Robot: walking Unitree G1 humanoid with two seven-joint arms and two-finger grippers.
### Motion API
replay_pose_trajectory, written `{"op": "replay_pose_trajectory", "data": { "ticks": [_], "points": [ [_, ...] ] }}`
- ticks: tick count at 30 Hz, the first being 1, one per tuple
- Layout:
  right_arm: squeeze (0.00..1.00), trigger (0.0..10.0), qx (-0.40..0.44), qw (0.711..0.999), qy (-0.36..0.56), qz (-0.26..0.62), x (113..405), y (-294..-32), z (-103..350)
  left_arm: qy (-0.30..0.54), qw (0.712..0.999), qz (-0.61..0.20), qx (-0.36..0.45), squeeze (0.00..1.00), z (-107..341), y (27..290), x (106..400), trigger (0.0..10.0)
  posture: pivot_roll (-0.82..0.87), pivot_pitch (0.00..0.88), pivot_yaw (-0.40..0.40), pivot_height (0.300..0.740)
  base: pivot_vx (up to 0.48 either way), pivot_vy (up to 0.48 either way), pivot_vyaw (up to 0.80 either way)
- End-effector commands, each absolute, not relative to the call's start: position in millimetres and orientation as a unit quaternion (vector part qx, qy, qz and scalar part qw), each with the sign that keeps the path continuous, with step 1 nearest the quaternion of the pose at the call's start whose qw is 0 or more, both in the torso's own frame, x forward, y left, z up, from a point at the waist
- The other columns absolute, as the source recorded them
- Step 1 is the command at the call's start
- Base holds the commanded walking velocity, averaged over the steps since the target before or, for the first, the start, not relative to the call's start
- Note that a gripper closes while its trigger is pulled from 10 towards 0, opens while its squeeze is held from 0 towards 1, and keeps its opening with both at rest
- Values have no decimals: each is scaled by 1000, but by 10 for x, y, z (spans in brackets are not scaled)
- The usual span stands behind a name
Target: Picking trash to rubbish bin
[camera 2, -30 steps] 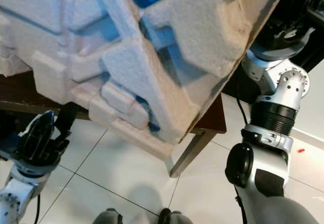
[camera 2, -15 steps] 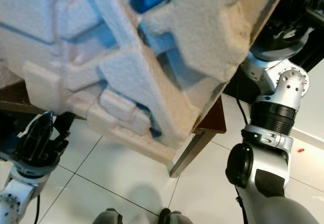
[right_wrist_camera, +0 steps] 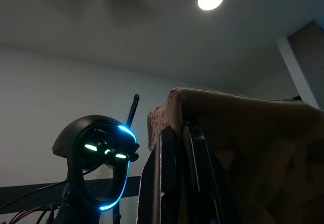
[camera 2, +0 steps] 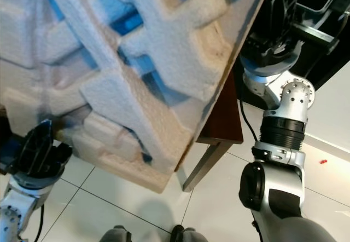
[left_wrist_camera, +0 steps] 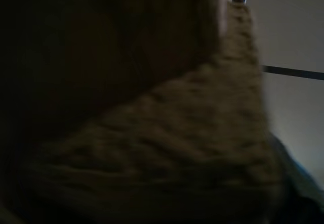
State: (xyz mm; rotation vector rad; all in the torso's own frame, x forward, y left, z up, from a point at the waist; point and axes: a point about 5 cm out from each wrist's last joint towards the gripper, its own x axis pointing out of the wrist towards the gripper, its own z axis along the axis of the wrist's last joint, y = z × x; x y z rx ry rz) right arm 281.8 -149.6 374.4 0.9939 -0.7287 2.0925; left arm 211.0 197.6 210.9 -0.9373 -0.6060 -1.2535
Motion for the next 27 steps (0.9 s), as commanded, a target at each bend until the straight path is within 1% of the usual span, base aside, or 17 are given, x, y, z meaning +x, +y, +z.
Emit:
{"op": "replay_pose_trajectory", "data": {
  "ticks": [1,8,12,14,15,17,18,19,20,21,27],
  "points": [
    [0,0,376,352,-290,807,2798,-1522,3741,-266,656,-576,-409,0,2149,1945,2050,0,228,134,-149,740,0,0,0],
    [0,0,374,355,-299,803,2797,-1544,3763,-268,657,-573,-411,0,2145,1953,2046,0,228,135,-148,740,0,0,0],
    [0,0,375,369,-318,789,2820,-1569,3767,-272,660,-567,-411,0,2139,1965,2044,0,231,133,-148,740,0,0,0],
    [0,0,371,382,-333,778,2837,-1542,3757,-273,660,-567,-411,0,2141,1964,2046,0,232,132,-146,740,0,0,0],
    [0,10000,364,407,-347,762,2869,-1500,3749,-274,660,-566,-411,0,2145,1962,2050,0,232,133,-146,740,0,0,0],
    [0,10000,353,437,-363,743,2904,-1448,3738,-275,660,-566,-411,0,2148,1962,2053,0,232,132,-146,740,0,0,0],
    [0,10000,353,437,-363,743,2904,-1448,3738,-275,660,-566,-411,0,2148,1962,2053,0,232,132,-146,740,0,0,0],
    [0,10000,352,445,-364,738,2919,-1426,3728,-275,661,-566,-410,0,2150,1961,2054,0,232,131,-146,740,0,0,0],
    [0,10000,353,446,-362,738,2924,-1414,3716,-275,661,-566,-410,0,2152,1961,2054,0,233,131,-145,740,0,0,0],
    [1000,10000,356,452,-357,736,2940,-1402,3694,-276,661,-565,-409,0,2157,1960,2056,0,233,131,-145,740,0,0,0],
    [1000,10000,371,473,-343,721,2996,-1399,3592,-280,662,-564,-406,0,2184,1960,2057,0,237,129,-143,740,0,0,0]
  ]
}}
